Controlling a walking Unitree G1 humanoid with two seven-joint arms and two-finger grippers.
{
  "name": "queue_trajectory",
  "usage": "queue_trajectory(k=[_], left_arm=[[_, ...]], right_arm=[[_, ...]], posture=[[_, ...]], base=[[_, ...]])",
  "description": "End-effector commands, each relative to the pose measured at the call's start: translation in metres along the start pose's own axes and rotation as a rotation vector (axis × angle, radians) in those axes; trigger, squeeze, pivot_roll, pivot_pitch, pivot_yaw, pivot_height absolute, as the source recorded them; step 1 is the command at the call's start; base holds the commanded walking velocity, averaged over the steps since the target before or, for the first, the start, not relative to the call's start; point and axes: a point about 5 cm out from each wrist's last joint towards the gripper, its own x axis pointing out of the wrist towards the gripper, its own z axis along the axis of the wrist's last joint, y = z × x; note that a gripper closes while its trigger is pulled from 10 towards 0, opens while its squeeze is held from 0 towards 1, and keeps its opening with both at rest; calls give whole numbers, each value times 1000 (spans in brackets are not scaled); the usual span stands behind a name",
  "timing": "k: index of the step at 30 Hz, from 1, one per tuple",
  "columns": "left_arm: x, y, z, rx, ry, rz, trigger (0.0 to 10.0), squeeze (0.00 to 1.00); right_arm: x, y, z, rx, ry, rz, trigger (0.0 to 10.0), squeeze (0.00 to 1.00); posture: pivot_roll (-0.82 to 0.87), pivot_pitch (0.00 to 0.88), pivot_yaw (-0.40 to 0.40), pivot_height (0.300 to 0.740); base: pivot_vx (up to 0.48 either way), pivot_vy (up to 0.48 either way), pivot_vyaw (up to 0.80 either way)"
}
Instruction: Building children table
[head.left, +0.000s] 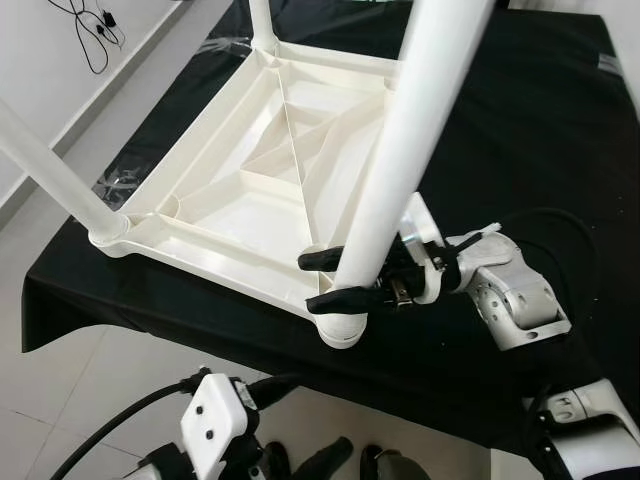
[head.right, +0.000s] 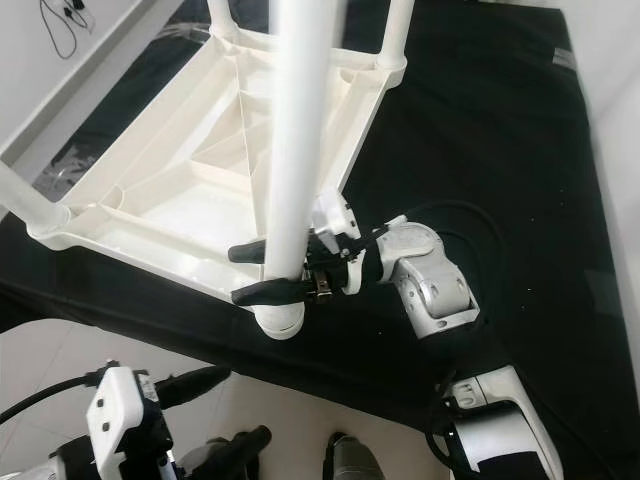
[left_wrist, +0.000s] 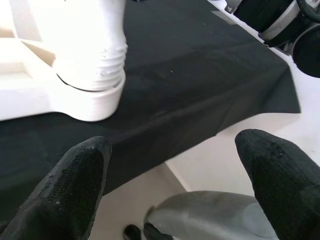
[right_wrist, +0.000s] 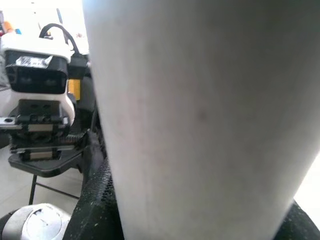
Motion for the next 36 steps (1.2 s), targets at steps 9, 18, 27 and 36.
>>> queue_trajectory(k=[9,18,27,36], left_arm=[[-5,1,0,28,18,26,10000,0],[-2,0,-2,11,5,8,10000,0],[0,0,-3,4,-6,6,10000,0],[2,0,-2,1,-15,5,10000,0]], right_arm=[[11,8,0,-93,90,139,10000,0],[17,12,1,-230,293,352,10000,0],[18,3,13,-256,378,410,10000,0],[21,-12,24,-149,235,358,10000,0]], posture=[[67,337,30,740],[47,319,20,740],[38,305,8,740],[36,306,1,740]], base=[[0,0,0],[0,0,0],[0,0,0],[0,0,0]])
